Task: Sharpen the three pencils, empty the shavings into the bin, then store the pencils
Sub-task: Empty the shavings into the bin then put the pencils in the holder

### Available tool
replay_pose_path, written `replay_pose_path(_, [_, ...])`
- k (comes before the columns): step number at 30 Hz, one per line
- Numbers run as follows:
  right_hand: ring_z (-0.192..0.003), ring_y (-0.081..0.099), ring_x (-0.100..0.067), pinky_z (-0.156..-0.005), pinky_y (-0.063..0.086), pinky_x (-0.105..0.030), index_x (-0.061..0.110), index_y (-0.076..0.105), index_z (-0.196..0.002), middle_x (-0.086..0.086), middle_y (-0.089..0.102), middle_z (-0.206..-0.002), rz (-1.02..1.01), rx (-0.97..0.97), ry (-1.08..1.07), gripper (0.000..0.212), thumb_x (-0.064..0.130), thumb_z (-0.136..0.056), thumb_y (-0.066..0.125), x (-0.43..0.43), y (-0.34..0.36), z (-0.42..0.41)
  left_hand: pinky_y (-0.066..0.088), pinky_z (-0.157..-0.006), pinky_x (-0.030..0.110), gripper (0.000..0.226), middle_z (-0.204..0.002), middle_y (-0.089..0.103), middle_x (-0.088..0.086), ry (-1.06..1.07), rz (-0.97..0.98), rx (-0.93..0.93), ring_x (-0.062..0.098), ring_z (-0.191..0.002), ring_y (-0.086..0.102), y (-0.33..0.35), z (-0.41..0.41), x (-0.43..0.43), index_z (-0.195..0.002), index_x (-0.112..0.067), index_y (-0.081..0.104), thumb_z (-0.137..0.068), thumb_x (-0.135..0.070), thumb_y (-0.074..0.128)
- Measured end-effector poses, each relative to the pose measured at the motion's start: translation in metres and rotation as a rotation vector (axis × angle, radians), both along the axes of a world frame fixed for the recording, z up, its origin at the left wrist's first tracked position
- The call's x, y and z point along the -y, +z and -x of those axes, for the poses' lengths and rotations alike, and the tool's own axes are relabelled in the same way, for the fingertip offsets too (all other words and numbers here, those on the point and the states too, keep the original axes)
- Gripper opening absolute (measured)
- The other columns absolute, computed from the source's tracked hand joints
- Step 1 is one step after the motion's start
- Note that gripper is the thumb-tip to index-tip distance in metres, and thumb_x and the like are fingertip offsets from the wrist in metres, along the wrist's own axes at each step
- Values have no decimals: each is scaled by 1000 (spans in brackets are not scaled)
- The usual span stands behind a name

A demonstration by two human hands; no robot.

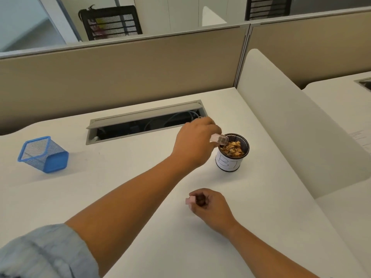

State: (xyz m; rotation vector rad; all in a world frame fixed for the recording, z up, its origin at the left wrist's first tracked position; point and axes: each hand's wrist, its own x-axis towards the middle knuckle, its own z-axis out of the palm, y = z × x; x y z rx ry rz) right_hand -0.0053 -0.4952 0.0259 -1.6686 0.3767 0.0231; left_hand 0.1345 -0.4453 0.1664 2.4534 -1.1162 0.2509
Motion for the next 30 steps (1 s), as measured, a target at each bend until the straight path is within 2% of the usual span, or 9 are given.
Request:
replay_pose_path(3, [-82,73,-16,-74,58,-26,21,74,-97,4,80,-91,-19,-9,-53,14,23,-83,79,-5,13,3,43,-80,25,30,-111,64,-9,148,152,-196,10,-98,55,-3,19,-49,-111,-28,71,-83,-34,77])
replay_pose_path(7, [-82,75,-15,-80,60,-29,24,73,-99,8,80,-94,-44,-4,-70,15,24,-85,78,-24,38,19,45,-76,15,29,-107,68,-12,266,331,-437,5,-89,61,-12,57,-131,-109,-27,71,-81,-28,80])
replay_pose_path(10, [-77,74,-20,-72,61,-30,22,74,-100,1,78,-91,-129,12,-108,18,17,-83,79,-43,62,32,40,-69,5,27,-101,71,-16,331,471,-561,2,-87,63,-19,91,-186,-104,-26,73,-80,-22,82])
replay_pose_path(13, [-71,71,-20,-64,58,-25,16,75,-98,-5,70,-80,-228,46,-86,17,9,-82,79,-68,87,41,42,-69,6,25,-95,70,-22,401,563,-617,2,-87,64,-27,127,-236,-99,-32,73,-78,-22,83])
replay_pose_path(15, [-71,71,-20,-65,57,-25,16,76,-95,-3,73,-81,-236,70,-9,15,8,-82,78,-89,103,47,42,-69,8,26,-95,70,-22,424,598,-628,5,-87,64,-28,148,-265,-98,-34,73,-78,-21,84])
replay_pose_path(18, [-76,72,-23,-72,60,-31,20,76,-96,-8,76,-88,-168,76,146,24,14,-74,82,-126,123,56,44,-68,12,28,-94,70,-19,432,637,-609,9,-87,64,-21,169,-301,-96,-33,74,-76,-18,85])
replay_pose_path(20, [-80,69,-26,-74,56,-36,23,76,-99,-10,76,-90,-140,80,217,32,13,-71,86,-148,135,61,41,-67,8,28,-94,69,-19,413,656,-575,8,-88,64,-15,178,-320,-96,-31,74,-75,-14,85])
replay_pose_path(24, [-79,69,-25,-73,58,-31,25,77,-101,-6,78,-94,-104,115,262,35,21,-67,83,-189,149,64,34,-55,1,27,-96,68,-18,398,669,-513,3,-90,61,-5,186,-361,-95,-28,76,-75,-11,85])
replay_pose_path(30, [-75,68,-18,-68,57,-23,24,76,-101,-6,77,-95,-21,139,337,31,14,-72,81,-230,152,63,31,-51,2,30,-96,68,-16,382,690,-472,8,-88,60,-2,190,-401,-96,-33,76,-75,-14,85])
